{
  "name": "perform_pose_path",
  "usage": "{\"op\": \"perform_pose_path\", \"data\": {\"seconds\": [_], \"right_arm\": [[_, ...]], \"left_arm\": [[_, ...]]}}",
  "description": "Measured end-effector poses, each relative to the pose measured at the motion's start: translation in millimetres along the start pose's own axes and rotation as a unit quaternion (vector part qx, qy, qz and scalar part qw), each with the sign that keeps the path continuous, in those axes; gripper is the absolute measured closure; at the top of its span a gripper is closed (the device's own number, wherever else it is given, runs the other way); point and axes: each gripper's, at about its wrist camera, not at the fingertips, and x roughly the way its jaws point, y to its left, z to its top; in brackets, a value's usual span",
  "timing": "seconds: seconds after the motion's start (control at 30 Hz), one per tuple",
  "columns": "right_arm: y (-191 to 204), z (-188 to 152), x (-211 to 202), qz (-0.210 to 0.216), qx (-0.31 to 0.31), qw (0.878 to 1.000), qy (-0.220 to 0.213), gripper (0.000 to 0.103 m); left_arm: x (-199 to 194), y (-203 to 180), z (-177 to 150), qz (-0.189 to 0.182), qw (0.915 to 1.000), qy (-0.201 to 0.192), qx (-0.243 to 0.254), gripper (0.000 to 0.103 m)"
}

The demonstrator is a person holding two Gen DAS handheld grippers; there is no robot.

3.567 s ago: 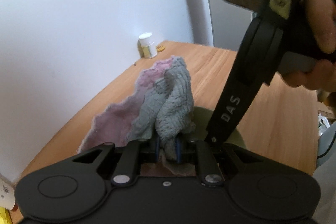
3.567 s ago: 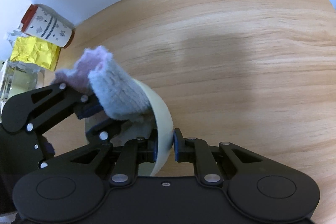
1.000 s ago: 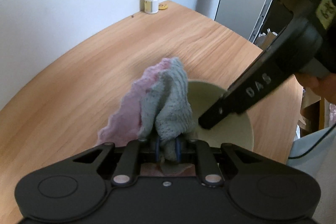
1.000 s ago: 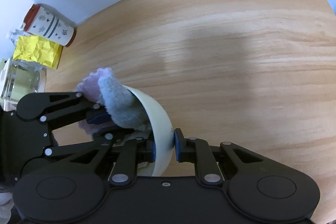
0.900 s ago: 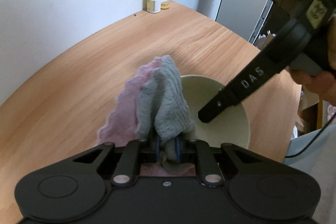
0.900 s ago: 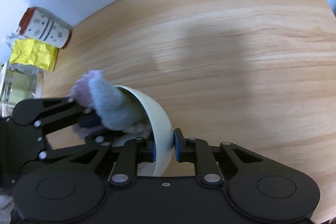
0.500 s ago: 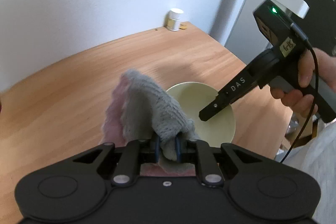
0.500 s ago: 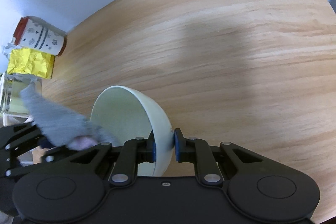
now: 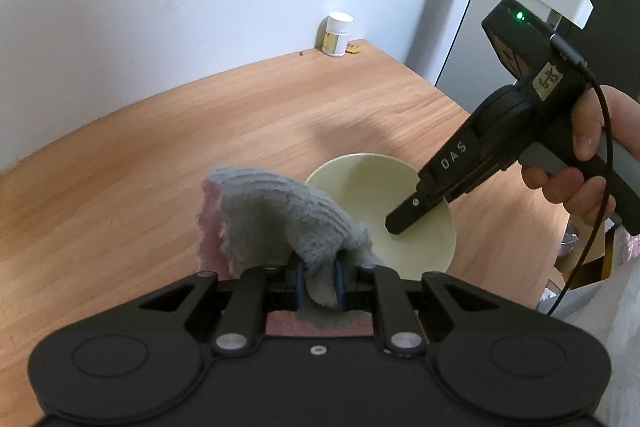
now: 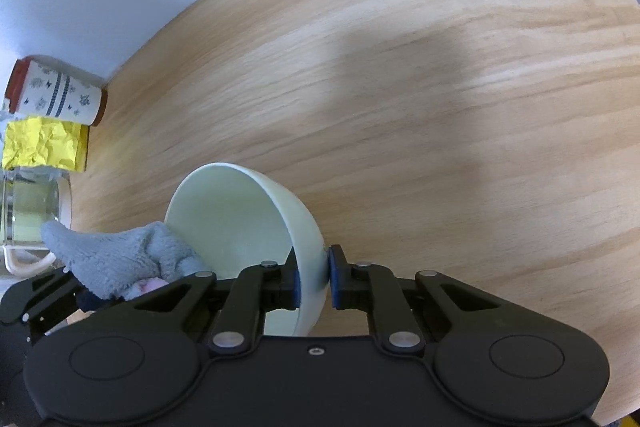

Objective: Clean bowl

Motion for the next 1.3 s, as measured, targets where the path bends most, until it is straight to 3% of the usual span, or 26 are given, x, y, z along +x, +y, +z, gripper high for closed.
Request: {"op": "perform_pose_path", "data": {"seconds": [0.33, 0.47, 0.57, 0.67, 0.73, 0.8, 0.93, 1.03, 1.07, 1.13, 1.23, 1.3], "right_arm": [[7.7, -12.0, 5.4, -0.033, -0.019, 0.999, -0.007, 0.086], [23.1, -16.4, 1.5, -0.08, -0.088, 0.992, -0.04, 0.071], [38.6, -20.5, -5.6, -0.099, -0.165, 0.979, -0.063, 0.05], [45.5, -23.4, -8.7, -0.102, -0.202, 0.97, -0.084, 0.047], [52.6, -23.9, -7.8, -0.127, -0.246, 0.956, -0.092, 0.042], [57.0, -21.3, -5.0, -0.138, -0.278, 0.947, -0.087, 0.041], [68.6, -14.1, 2.6, -0.137, -0.372, 0.916, -0.068, 0.041], [74.5, -14.3, 6.8, -0.127, -0.437, 0.888, -0.066, 0.025], [75.5, -13.5, 7.8, -0.122, -0.447, 0.884, -0.063, 0.022], [74.0, -9.0, 11.4, -0.096, -0.456, 0.883, -0.046, 0.022], [75.1, -7.8, 17.9, -0.082, -0.483, 0.871, -0.037, 0.025], [76.5, -6.4, 18.7, -0.075, -0.491, 0.868, -0.023, 0.046]], "left_arm": [[-1.0, -0.1, 3.6, -0.019, 0.9995, -0.004, 0.025, 0.088], [-0.5, 1.3, 5.3, -0.035, 0.9989, -0.007, 0.031, 0.088], [0.5, 4.4, 4.5, -0.047, 0.9982, -0.005, 0.036, 0.088], [1.2, 6.8, 4.8, -0.057, 0.9978, -0.002, 0.033, 0.087], [1.6, 6.2, 4.9, -0.056, 0.9979, -0.001, 0.031, 0.086], [2.4, 5.5, 5.3, -0.054, 0.9982, 0.002, 0.026, 0.078], [6.7, -0.2, 7.0, -0.032, 0.9993, 0.008, 0.019, 0.069], [10.4, -5.8, 9.0, -0.018, 0.9997, 0.014, 0.013, 0.068], [13.0, -8.4, 9.6, -0.009, 0.9997, 0.019, 0.015, 0.068], [16.4, -10.9, 10.8, 0.003, 0.9995, 0.025, 0.017, 0.067], [20.8, -12.5, 13.1, 0.012, 0.9994, 0.031, 0.002, 0.064], [24.5, -14.2, 14.4, 0.019, 0.9991, 0.037, -0.004, 0.063]]}}
